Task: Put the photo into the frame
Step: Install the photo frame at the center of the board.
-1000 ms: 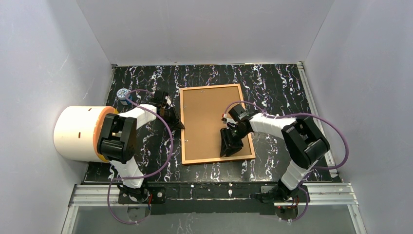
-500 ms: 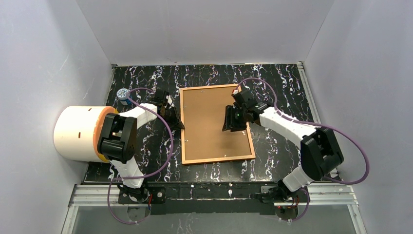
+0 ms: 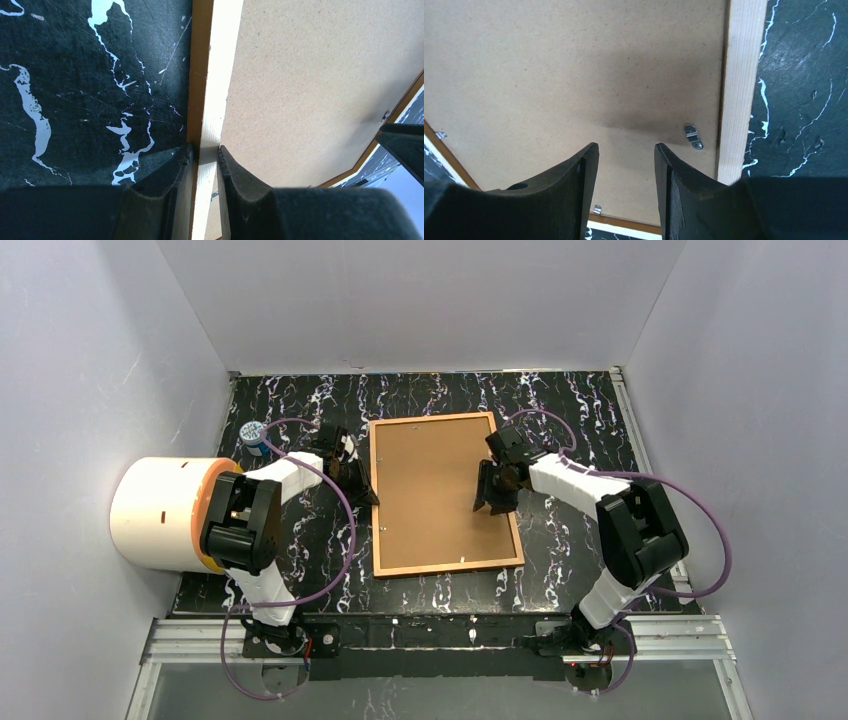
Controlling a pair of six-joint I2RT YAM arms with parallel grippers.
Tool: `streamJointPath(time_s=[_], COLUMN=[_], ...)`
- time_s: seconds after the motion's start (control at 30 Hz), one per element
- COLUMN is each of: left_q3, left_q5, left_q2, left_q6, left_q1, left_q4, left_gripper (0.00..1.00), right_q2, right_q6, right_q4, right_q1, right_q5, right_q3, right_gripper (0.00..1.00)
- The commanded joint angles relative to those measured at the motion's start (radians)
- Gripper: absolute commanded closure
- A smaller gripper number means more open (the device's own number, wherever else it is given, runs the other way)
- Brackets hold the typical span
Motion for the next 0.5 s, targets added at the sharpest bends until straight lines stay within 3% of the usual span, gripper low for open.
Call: streamJointPath(time_s=[0.0,0.17,0.47], left_q3=[0.008,0.011,0.015], left_q5=[0.001,-0.002,-0.034], left_q2=[0.023,0.027,0.024], left_q6=[0.029,0.033,0.033], left_q1=[-0.010,-0.011,-0.011], left_q4=[-0.068,-0.072,-0.087], left_gripper=[0.82,0.83,0.84], right_q2=[0.031,0.049,0.075], right_q6=[-0.019,-0.025,-0.029], right_q4=[0.004,0.019,-0.038], right_q1=[-0.012,-0.022,-0.030], right_q5=[0.020,0.020,0.158], right_q3=[0.013,-0.001,0.017], right_gripper=[0.46,0.46,0.47])
